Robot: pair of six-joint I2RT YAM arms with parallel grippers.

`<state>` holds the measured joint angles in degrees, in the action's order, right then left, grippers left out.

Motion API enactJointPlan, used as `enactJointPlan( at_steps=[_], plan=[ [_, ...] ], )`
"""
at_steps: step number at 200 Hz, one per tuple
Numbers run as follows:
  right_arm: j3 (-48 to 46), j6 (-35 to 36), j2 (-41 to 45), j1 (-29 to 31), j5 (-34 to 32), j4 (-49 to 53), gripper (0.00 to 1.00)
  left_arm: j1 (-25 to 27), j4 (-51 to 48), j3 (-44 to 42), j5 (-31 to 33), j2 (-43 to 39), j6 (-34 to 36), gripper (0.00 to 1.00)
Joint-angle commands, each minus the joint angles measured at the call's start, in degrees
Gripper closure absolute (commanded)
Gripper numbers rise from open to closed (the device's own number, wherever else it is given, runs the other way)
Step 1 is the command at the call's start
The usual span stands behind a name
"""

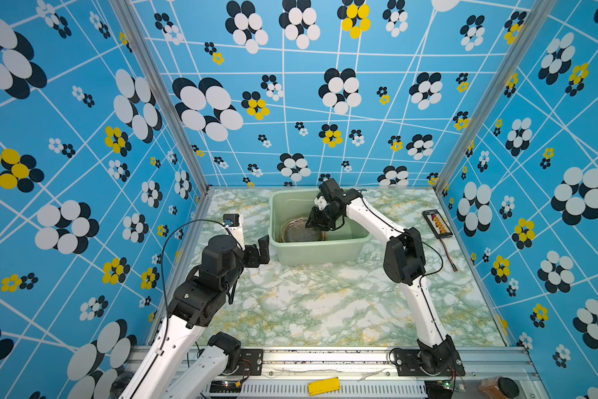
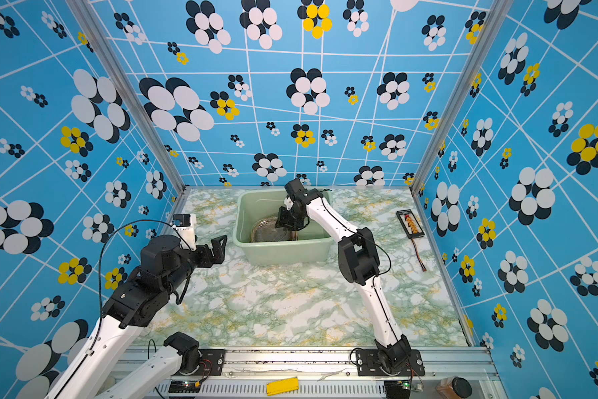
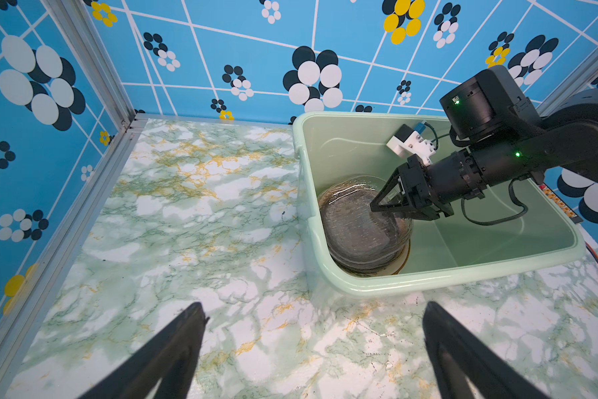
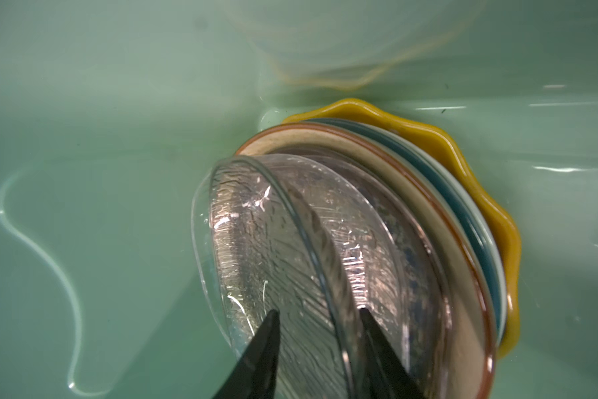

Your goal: Place the plates into the plastic bin on the countertop

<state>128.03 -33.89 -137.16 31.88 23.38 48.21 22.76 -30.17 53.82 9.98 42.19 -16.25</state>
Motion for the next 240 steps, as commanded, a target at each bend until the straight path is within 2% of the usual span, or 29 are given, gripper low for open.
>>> enactJointPlan(
  at_steps=[1,60,92,145,179,206,222,240],
  plan=[
    [0.03,0.90,-0.30,-0.24,-2.23,0.30,0.49,-0.52,-0.39,0.21,-0.77,-0.71,0.45,0.01],
    [0.03,2.71,2.85,-0.08,-6.83,3.12,0.11,-0.68,-2.17,1.35,-0.50,-1.98,0.11,0.01],
    [0.36,4.54,5.67,0.72,-9.66,4.47,0.01,-0.71,-3.67,2.47,-0.35,-2.64,-0.18,0.01],
    [0.91,7.45,12.09,2.30,-14.92,7.49,0.00,-0.70,-9.28,8.97,0.12,-2.20,1.08,0.01],
    [0.41,10.16,21.16,2.83,-19.39,6.88,0.01,-0.78,-13.50,13.40,4.48,-1.64,2.01,0.01],
    [-0.85,15.23,29.26,2.61,-25.15,5.07,0.00,-0.79,-17.85,18.14,7.04,0.96,2.37,0.01],
    [-4.31,17.71,35.40,1.15,-28.61,2.84,0.00,-0.90,-18.50,19.53,9.44,2.33,3.61,0.01],
    [-14.52,18.68,44.50,-2.64,-31.48,-3.25,0.01,-2.21,-16.87,18.55,12.38,3.33,5.16,0.01]
  ],
)
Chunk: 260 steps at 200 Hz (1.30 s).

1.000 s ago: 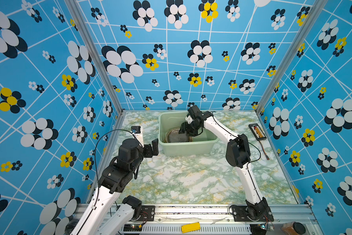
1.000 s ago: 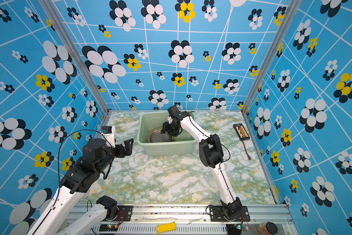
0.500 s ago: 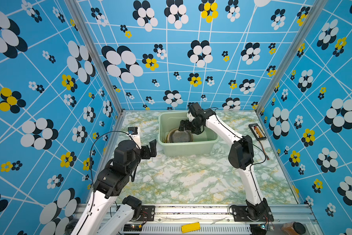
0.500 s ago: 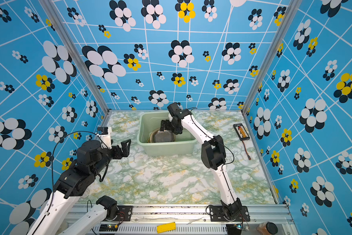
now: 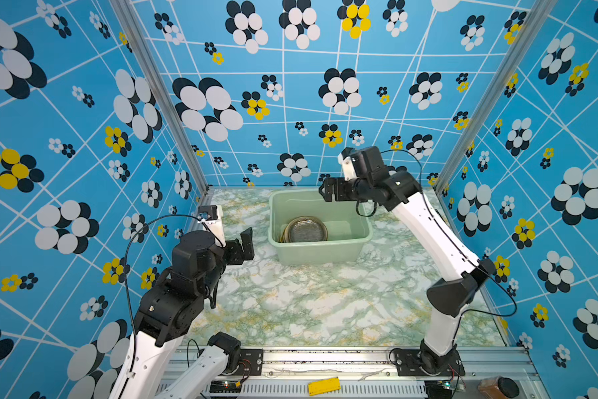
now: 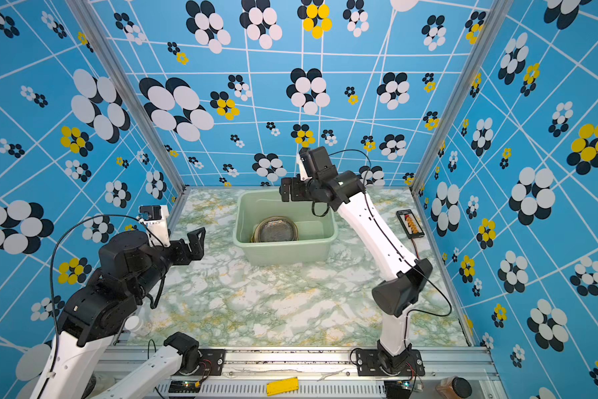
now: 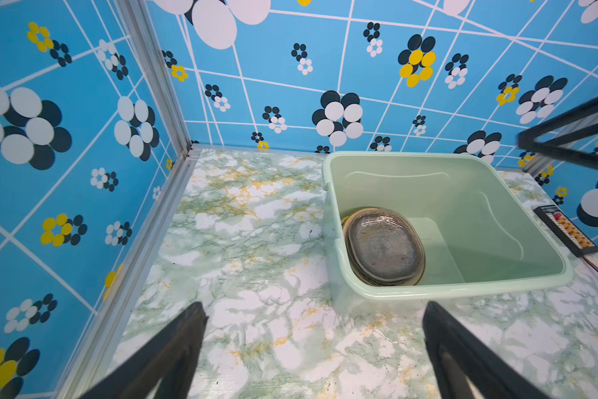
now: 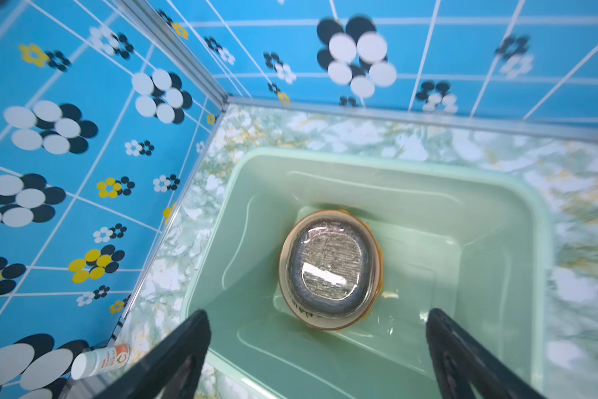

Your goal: Place the plates into the plastic bin on the countertop

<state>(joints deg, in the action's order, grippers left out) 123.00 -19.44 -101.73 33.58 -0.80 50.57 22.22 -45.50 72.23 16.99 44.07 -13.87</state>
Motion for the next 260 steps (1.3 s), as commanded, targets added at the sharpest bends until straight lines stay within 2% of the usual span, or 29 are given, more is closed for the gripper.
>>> enactJointPlan(
  at_steps=[1,33,72,93,123,137,154,175,189,210,221,239,260],
  plan=[
    [-10.26,4.23,9.83,-4.59,-7.47,-6.20,0.01,-1.83,-1.49,0.04,5.52,1.54,2.79,0.01],
    [-39.62,8.00,29.74,-13.61,-11.89,-24.54,0.00,-9.62,6.26,-6.25,3.65,2.33,4.21,0.01],
    [-63.07,11.30,42.23,-24.79,-12.64,-29.67,0.01,-25.59,20.33,-22.48,-6.08,2.79,0.56,0.01],
    [-77.23,11.42,48.29,-29.48,-14.15,-38.16,0.01,-28.49,32.83,-34.22,-6.58,3.23,1.75,0.01],
    [-94.38,9.87,53.90,-30.64,-17.18,-53.64,0.01,-29.42,53.28,-47.66,-6.04,7.85,-0.73,0.01],
    [-100.12,10.85,52.75,-30.60,-16.42,-62.96,0.01,-29.34,63.25,-51.00,-7.37,11.24,0.08,0.01],
    [-103.97,13.90,47.96,-30.59,-15.82,-74.64,0.01,-29.25,69.89,-51.64,-9.07,17.61,3.18,0.01],
    [-104.22,18.72,38.56,-30.74,-15.08,-83.68,0.01,-29.23,79.88,-51.70,-12.16,25.60,4.42,0.01],
    [-104.10,18.46,32.93,-31.53,-13.03,-89.15,0.01,-29.08,86.84,-51.55,-14.05,30.98,4.29,0.01],
    [-103.39,17.50,25.74,-31.82,-10.65,-96.58,0.01,-28.68,90.44,-49.29,-17.92,38.61,4.76,0.01],
    [-102.50,17.93,23.03,-31.83,-9.66,-96.80,0.01,-27.58,84.97,-46.45,-17.85,38.88,5.77,0.01],
    [-102.86,18.29,18.93,-31.91,-8.09,-100.94,0.01,-25.44,88.52,-47.64,-20.86,39.64,9.69,0.01],
    [-104.02,19.35,11.75,-31.91,-5.68,-110.47,0.01,-22.48,106.11,-53.31,-19.11,45.80,13.03,0.01]
  ],
)
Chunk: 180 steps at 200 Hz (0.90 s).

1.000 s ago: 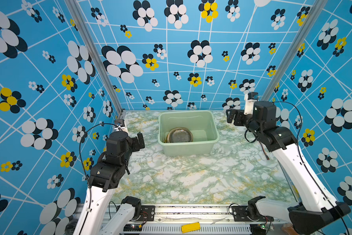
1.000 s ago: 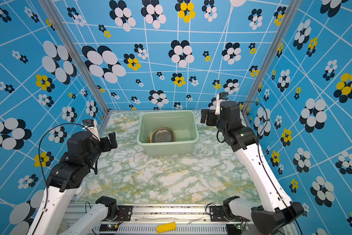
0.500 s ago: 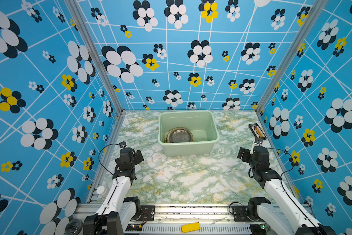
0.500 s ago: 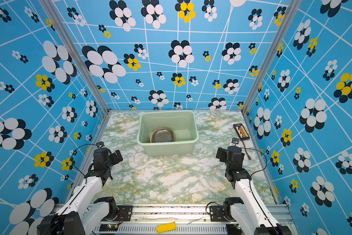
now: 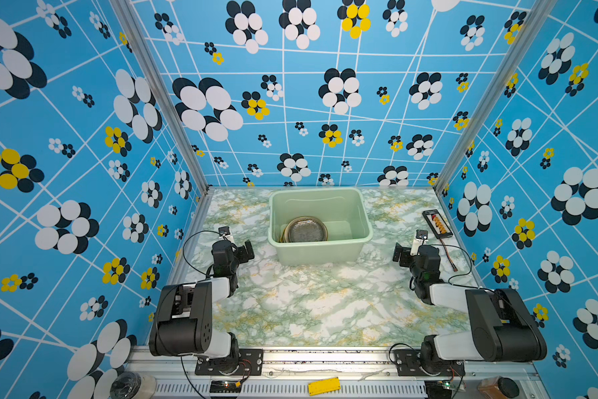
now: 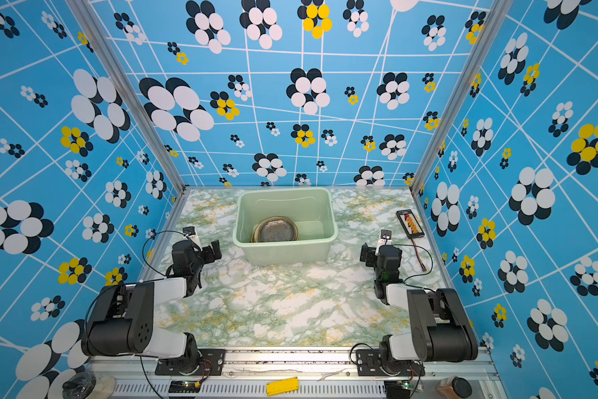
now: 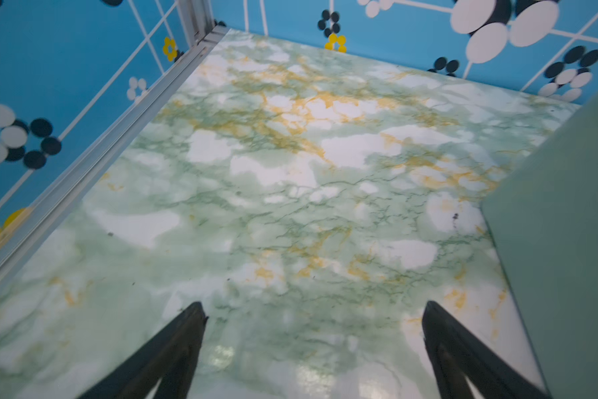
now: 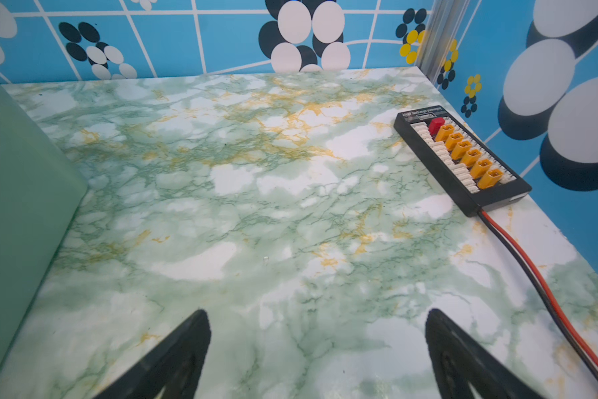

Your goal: Place the plates into the plastic bin on the countertop

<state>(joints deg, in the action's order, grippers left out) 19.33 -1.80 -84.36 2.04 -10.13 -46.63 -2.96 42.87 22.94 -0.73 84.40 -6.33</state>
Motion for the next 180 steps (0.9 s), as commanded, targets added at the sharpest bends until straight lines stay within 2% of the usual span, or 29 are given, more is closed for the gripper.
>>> enactJointPlan(
  at_steps=[1,15,23,30,51,180],
  plan=[
    [-0.18,1.67,-5.59,-0.37,3.55,-12.45,0.01,2.74,17.89,-4.03,-1.07,5.63,5.43,0.01],
    [4.16,0.47,-2.87,-0.54,2.11,0.14,0.01,2.88,7.94,-1.10,2.08,3.33,3.91,0.01],
    [3.25,-0.13,-3.90,-1.29,2.45,-3.96,0.01,3.50,11.33,-1.61,3.37,4.59,4.68,0.01],
    [2.50,-0.10,-4.91,-1.25,1.91,-6.79,0.01,3.46,10.25,-1.38,3.30,4.32,4.48,0.01],
    [3.50,-0.04,-3.62,-1.18,1.88,-2.36,0.01,3.64,10.23,-1.39,3.64,4.31,4.66,0.01],
    [3.73,-0.18,-4.15,-1.23,1.79,-2.96,0.01,3.78,10.72,-1.69,3.72,4.11,4.82,0.01]
  ],
)
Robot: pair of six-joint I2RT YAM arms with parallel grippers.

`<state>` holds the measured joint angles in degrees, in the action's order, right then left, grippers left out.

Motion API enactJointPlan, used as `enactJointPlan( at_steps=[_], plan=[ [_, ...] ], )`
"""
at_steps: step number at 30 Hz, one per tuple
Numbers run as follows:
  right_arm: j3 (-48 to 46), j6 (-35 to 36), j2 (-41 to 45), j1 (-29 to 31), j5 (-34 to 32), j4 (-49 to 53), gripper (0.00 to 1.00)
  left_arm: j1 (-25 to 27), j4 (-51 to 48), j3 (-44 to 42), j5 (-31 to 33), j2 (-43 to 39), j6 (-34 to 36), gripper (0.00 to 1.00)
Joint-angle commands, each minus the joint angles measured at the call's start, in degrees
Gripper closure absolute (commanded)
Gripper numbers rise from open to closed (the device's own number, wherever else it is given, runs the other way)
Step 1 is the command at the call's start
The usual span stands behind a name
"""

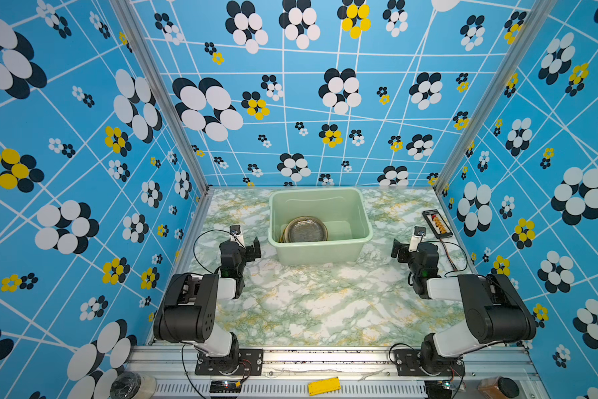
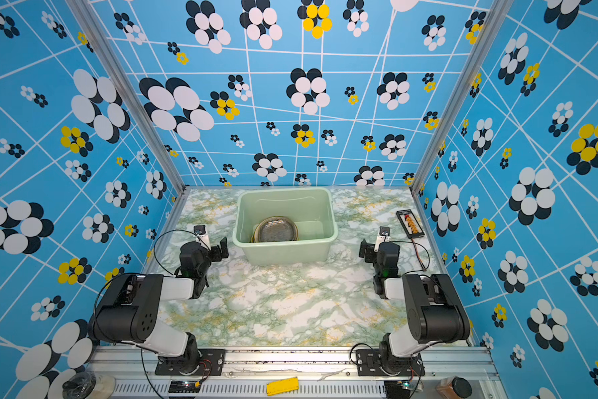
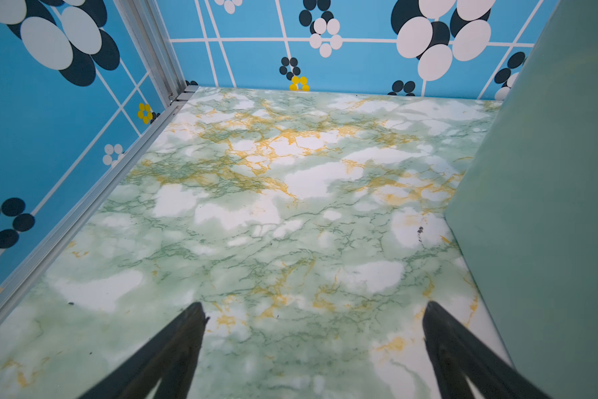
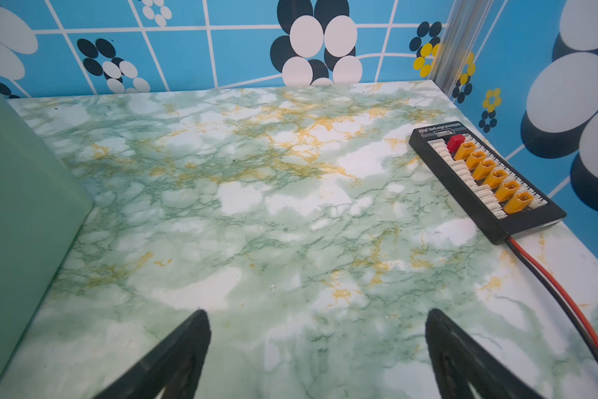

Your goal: Place the plates into the plastic bin on the countertop

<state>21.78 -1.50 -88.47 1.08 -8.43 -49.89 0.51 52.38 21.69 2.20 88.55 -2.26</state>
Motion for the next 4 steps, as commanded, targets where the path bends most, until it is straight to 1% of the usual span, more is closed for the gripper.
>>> enactJointPlan(
  at_steps=[1,4],
  plan=[
    [1.26,-0.51,-0.04,-0.24,0.08,0.31,0.01,0.29,1.22,-0.48,0.79,-0.05,0.76,0.01],
    [1.05,-0.43,0.14,-0.32,0.18,0.13,0.01,0.34,1.21,-0.42,0.72,-0.04,0.77,0.01]
  ],
)
